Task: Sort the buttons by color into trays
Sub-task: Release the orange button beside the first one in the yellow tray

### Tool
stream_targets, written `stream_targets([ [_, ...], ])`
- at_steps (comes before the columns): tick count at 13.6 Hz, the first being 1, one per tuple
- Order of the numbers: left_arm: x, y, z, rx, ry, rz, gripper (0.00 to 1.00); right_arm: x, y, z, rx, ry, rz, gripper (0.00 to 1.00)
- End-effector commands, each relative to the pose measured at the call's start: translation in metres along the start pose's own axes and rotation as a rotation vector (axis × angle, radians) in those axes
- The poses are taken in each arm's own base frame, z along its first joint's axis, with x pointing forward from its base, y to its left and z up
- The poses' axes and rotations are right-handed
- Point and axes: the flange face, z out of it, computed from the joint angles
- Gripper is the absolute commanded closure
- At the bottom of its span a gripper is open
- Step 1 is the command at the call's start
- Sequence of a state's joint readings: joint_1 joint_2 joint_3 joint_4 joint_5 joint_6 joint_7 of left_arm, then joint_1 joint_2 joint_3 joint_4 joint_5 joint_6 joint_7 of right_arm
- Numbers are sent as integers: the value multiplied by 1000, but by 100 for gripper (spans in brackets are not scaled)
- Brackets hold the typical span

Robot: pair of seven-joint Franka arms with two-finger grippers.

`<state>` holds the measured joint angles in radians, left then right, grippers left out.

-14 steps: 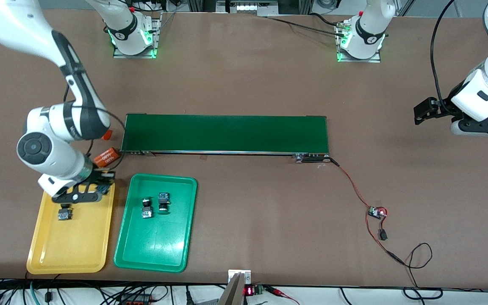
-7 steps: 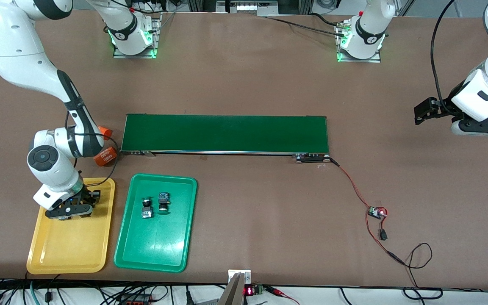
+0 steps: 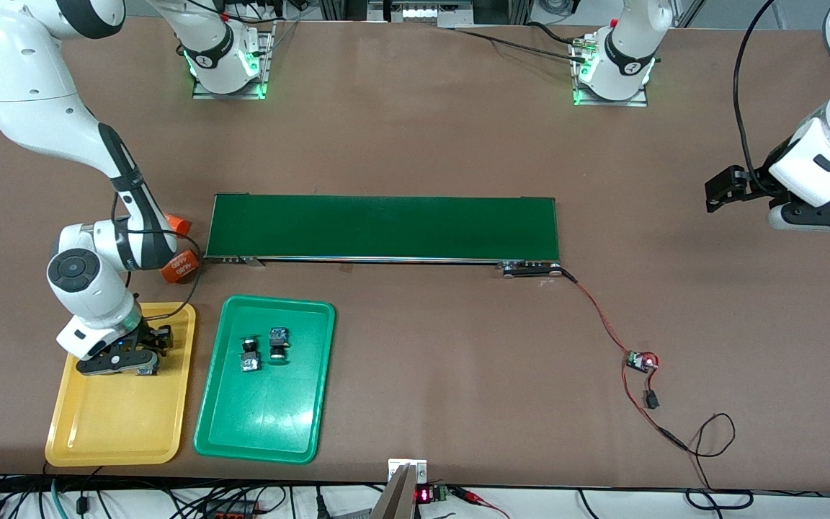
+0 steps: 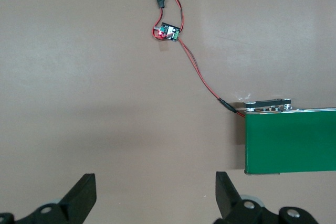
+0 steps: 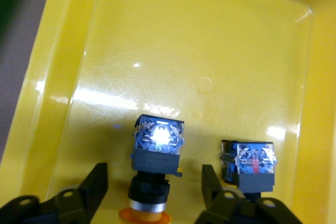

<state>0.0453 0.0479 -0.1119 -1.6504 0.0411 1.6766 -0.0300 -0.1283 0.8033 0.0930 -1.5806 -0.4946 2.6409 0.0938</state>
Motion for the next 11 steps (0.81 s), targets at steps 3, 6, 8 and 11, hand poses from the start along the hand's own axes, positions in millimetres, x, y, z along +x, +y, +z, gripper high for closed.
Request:
stream_targets([
  [3, 3, -1, -5, 11, -4, 22, 0, 10, 3, -54, -17, -29, 33, 0],
  [6, 3, 1, -6, 17, -1, 26, 0, 16, -11, -110, 26, -132, 110, 0],
  [8, 3, 0, -6, 17, -1, 24, 0, 17, -14, -155, 67, -198, 159, 0],
  [11, 3, 0, -5, 17, -2, 26, 0, 12, -22, -234, 117, -286, 194, 0],
])
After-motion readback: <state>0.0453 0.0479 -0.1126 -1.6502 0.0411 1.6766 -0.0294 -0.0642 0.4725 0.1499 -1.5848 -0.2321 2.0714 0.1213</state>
